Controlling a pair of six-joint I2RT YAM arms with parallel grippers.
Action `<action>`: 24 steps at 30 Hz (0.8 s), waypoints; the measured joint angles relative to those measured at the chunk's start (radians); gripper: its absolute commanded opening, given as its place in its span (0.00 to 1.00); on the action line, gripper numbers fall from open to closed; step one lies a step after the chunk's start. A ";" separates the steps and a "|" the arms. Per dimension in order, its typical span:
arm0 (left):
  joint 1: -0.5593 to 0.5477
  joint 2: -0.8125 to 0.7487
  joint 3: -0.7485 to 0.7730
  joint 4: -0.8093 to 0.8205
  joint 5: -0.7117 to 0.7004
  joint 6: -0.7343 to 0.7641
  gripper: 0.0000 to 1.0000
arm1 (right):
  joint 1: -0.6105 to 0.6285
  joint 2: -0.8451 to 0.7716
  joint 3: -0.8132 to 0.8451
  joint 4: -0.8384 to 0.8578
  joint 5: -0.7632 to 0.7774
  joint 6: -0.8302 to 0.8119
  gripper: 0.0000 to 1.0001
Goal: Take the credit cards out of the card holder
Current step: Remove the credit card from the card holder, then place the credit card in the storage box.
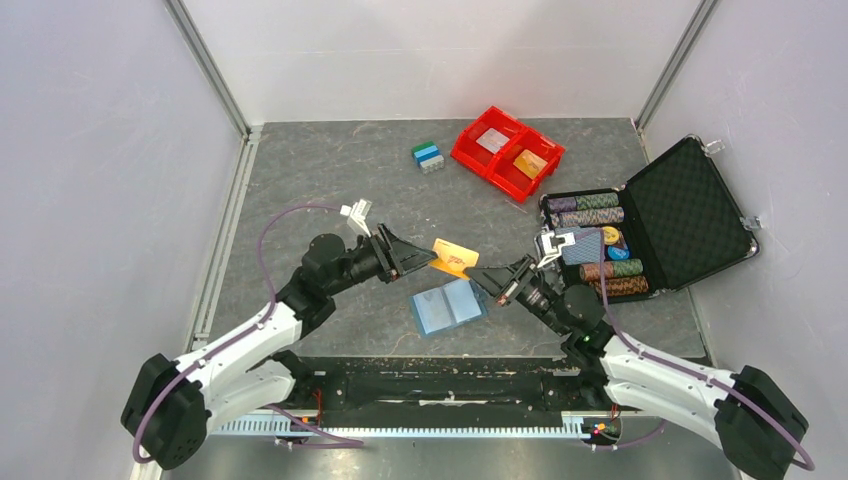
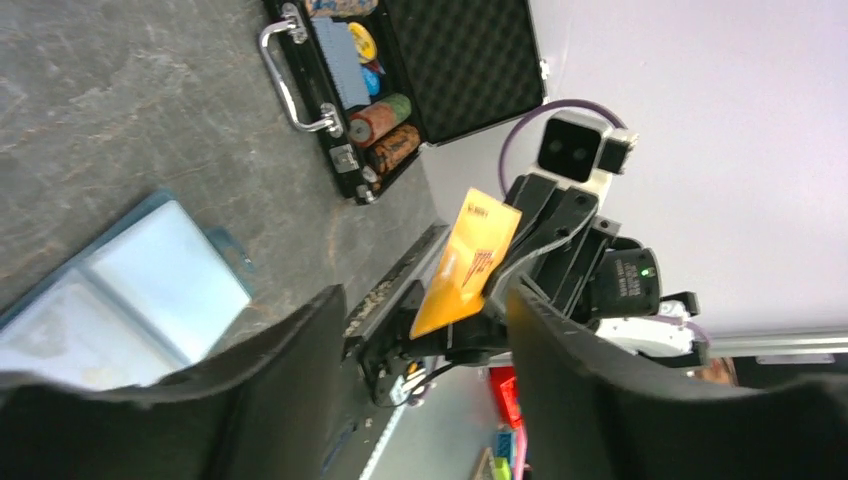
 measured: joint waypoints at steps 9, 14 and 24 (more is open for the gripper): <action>0.000 -0.088 0.025 -0.220 -0.064 0.074 1.00 | -0.061 -0.031 0.068 -0.137 0.051 -0.069 0.00; 0.000 -0.142 0.119 -0.444 -0.132 0.198 1.00 | -0.134 -0.005 0.229 -0.288 0.085 -0.172 0.00; 0.000 -0.137 0.401 -0.874 -0.302 0.591 1.00 | -0.429 0.283 0.530 -0.477 0.068 -0.314 0.00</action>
